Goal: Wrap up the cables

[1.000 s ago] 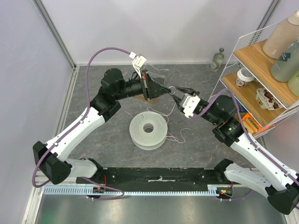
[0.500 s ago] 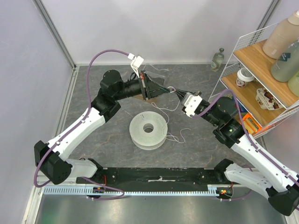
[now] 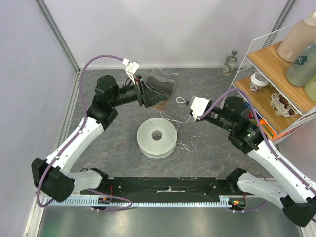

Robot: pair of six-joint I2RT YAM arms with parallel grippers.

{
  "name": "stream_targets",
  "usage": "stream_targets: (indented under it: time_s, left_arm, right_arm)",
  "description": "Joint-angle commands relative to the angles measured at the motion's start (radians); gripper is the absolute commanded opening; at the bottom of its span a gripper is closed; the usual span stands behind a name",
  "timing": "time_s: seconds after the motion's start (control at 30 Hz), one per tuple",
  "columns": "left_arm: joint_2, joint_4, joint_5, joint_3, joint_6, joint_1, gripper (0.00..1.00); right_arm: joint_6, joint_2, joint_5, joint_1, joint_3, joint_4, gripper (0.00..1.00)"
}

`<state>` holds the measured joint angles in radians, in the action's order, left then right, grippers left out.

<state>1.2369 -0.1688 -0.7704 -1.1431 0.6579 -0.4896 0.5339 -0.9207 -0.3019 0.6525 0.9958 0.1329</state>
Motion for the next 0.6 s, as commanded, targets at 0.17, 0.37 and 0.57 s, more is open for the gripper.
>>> stream_targets:
  time_s: [0.17, 0.37, 0.57]
  left_arm:
    - [-0.008, 0.269, -0.118, -0.053, -0.304, -0.003, 0.56]
    - [0.059, 0.771, -0.174, -0.124, -0.584, 0.156, 0.79]
    - [0.2, 1.017, -0.219, -0.089, -0.842, 0.313, 0.82]
  right_arm:
    - [-0.048, 0.0, -0.06, 0.004, 0.076, 0.278, 0.0]
    - [-0.13, 0.049, -0.049, 0.004, 0.014, 0.381, 0.0]
    - [-0.189, 0.12, 0.004, 0.002, -0.045, 0.444, 0.0]
